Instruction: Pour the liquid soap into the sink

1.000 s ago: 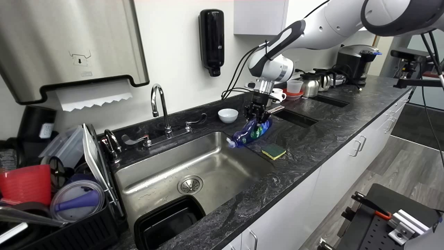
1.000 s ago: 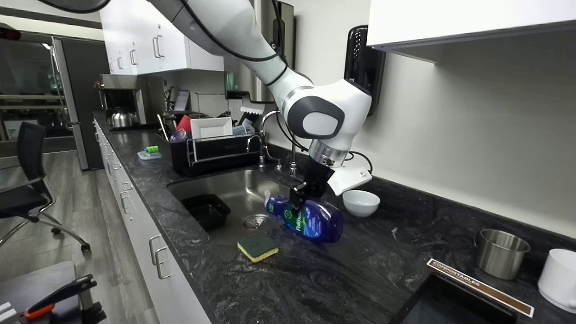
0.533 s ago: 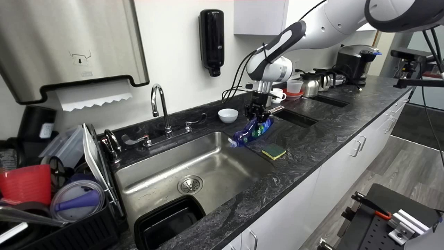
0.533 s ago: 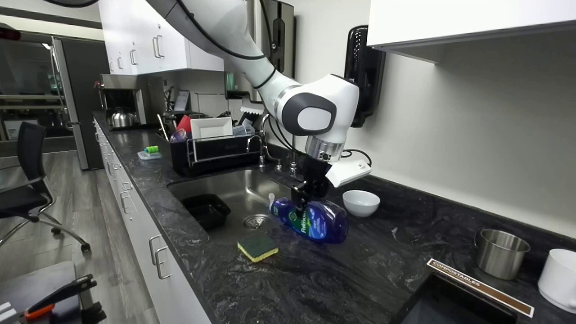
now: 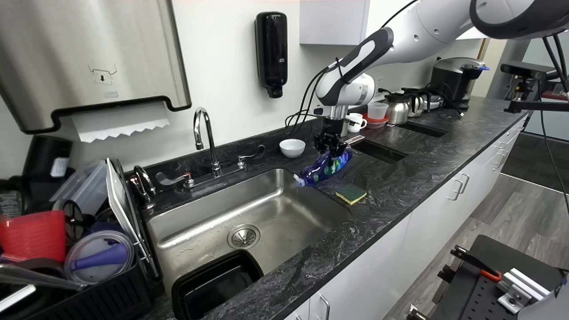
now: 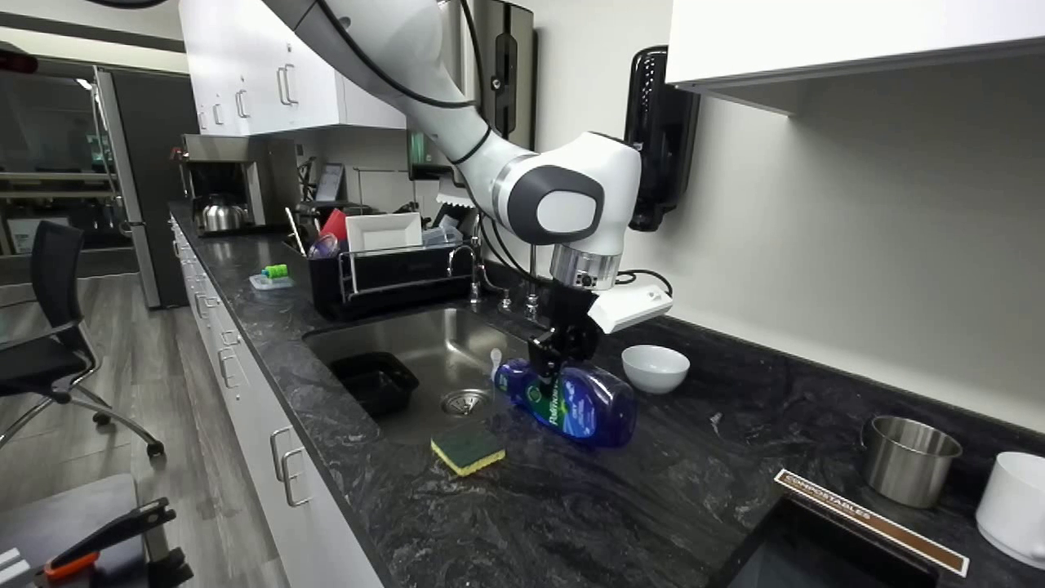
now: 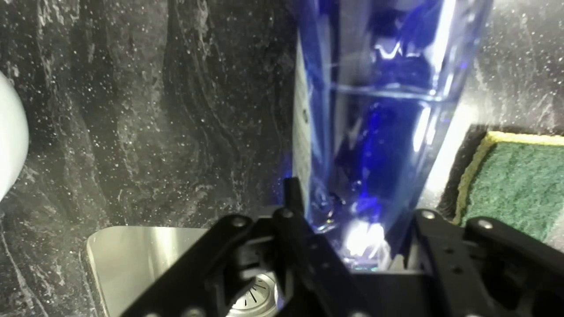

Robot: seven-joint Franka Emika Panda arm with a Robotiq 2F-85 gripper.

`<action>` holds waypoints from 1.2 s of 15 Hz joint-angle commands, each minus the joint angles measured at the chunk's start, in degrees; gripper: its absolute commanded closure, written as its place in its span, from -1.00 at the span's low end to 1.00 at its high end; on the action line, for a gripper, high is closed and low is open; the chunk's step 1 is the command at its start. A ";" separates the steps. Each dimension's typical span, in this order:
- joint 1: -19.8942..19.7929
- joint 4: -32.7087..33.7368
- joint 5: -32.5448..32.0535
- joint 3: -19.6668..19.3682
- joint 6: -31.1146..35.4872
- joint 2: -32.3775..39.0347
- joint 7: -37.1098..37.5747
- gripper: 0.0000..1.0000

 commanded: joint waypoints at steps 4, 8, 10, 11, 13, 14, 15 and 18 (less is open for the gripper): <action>-0.29 -2.48 -2.30 0.53 2.30 -1.69 1.65 0.59; -0.32 -2.46 -2.29 0.55 2.25 -1.69 1.61 0.59; -0.32 -2.47 -2.31 0.54 2.24 -1.68 1.61 0.59; -0.32 -2.48 -2.30 0.55 2.23 -1.68 1.59 0.59; -0.39 -2.49 -2.21 0.59 2.25 -1.67 1.52 0.59; -0.43 -2.49 -2.14 0.61 2.27 -1.67 1.51 0.59; -0.51 -2.49 -2.04 0.64 2.23 -1.65 1.46 0.59; -0.85 -2.39 -1.63 0.75 2.02 -1.54 1.25 0.59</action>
